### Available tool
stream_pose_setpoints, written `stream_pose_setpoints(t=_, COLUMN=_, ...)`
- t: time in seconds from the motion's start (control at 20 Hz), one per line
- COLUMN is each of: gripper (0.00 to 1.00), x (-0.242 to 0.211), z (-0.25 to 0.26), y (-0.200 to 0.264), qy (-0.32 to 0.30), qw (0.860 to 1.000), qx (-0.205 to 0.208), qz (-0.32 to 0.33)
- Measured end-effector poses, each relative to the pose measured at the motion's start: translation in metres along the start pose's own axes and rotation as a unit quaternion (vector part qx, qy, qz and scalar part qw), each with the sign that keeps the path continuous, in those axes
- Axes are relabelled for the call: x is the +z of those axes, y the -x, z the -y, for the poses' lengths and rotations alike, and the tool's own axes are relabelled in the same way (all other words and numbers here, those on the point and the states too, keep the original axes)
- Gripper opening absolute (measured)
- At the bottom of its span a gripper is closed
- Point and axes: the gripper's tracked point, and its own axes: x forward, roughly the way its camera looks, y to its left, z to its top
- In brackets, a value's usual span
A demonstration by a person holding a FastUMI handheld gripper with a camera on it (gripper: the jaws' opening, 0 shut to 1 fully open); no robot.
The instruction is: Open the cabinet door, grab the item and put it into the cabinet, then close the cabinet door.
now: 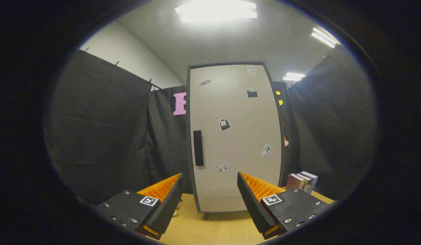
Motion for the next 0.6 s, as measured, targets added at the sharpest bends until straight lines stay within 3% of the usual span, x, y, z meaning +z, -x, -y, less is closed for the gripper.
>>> stream_pose_setpoints(t=0.6, gripper=0.94, x=0.001, z=-0.019, y=-0.13, qy=0.021, qw=1.0, qx=-0.001, qz=-0.015)
